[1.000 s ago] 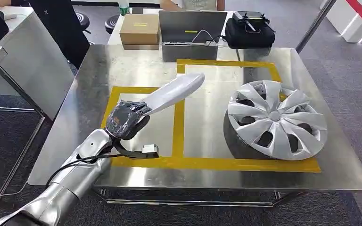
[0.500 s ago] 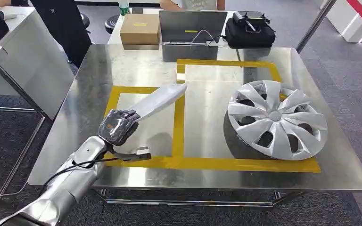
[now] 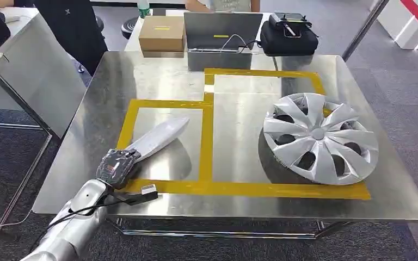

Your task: Take the parts from the cabinet and place them on the table.

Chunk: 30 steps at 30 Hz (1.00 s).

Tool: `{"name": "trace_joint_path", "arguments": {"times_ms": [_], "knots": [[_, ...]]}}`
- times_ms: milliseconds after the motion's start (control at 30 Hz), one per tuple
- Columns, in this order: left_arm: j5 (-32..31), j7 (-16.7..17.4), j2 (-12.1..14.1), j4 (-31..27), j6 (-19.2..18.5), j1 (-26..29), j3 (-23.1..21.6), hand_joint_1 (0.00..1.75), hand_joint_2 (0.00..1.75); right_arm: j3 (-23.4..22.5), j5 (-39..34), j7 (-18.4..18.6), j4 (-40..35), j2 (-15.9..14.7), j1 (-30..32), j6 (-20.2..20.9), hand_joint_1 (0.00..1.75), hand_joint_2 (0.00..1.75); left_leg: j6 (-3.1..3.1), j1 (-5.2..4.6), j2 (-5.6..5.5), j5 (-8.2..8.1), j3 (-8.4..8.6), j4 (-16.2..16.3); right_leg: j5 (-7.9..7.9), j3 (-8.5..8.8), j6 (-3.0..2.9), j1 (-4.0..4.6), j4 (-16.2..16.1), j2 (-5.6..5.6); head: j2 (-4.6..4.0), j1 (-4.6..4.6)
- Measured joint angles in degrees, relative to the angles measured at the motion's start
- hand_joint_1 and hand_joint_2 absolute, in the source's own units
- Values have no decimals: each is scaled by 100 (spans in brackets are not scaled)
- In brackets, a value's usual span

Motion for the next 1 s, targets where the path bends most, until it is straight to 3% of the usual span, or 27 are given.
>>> {"name": "trace_joint_path", "arguments": {"times_ms": [367,400,600,633,733,900,1000], "knots": [[-122,-247,-4,-99,4,62,88,175,175,0,2,50,0,7,-30,-15,0,0,0,0,0,0,2,0,0,1,0,0,0,0,0,0],[-127,-251,-4,-112,4,72,88,0,175,0,2,50,0,7,-30,-15,0,0,0,0,0,0,2,0,0,1,0,0,0,0,0,0],[-114,-377,-18,-282,4,141,116,0,175,0,0,50,0,11,-28,-13,0,0,0,0,0,0,1,0,0,0,0,0,0,0,0,0],[-38,-469,-35,-332,4,154,144,0,0,0,0,48,0,15,-30,-11,0,0,0,0,0,0,2,0,0,1,0,0,0,0,0,0],[304,-941,-107,-514,4,201,267,0,0,0,24,20,0,26,-30,2,0,0,0,0,0,0,2,0,0,1,0,0,0,0,0,-2],[1388,-2125,-443,-730,4,240,891,0,0,0,4,15,0,41,-31,0,0,0,0,0,-1,0,1,0,0,1,0,0,0,0,0,-2],[2392,-2264,-588,-824,4,247,1038,0,0,-2,-9,13,0,52,-31,0,0,0,0,0,-3,0,2,1,0,1,0,0,-1,1,0,0]]}}
